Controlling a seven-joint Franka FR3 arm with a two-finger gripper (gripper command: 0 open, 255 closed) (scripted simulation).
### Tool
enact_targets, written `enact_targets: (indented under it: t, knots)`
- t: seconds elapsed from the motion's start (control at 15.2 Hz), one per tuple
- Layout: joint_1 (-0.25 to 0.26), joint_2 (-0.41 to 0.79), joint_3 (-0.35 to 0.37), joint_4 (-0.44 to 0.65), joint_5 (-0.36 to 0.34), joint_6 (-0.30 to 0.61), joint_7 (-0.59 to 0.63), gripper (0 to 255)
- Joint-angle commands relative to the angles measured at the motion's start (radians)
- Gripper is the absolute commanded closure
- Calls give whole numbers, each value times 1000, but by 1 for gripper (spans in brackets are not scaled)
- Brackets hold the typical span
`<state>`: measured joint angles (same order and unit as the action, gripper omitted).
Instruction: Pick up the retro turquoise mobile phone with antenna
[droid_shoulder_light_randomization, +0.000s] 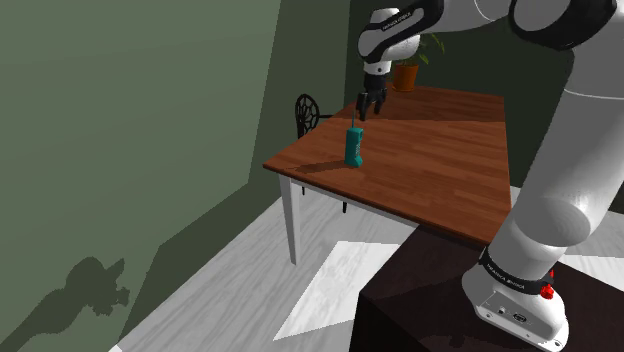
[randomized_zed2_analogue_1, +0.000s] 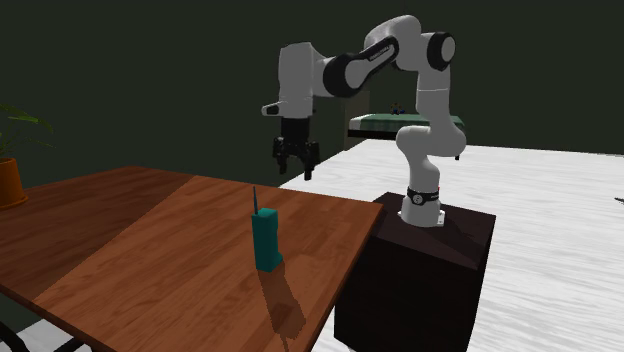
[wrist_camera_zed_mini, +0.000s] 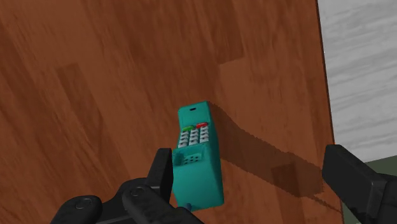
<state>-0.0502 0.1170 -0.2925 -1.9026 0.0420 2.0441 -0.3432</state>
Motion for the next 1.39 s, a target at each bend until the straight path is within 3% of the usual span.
enact_targets:
  t: [0.0,0.4,1.06,1.12,1.32]
  knots:
    - [-13,81,-2,62,28,4,-34,0]
    - [-71,337,12,299,103,-21,-115,0]
    - [-75,377,20,256,117,62,-124,0]
    - [-75,377,20,255,117,63,-124,255]
    - [-75,377,20,255,117,62,-124,255]
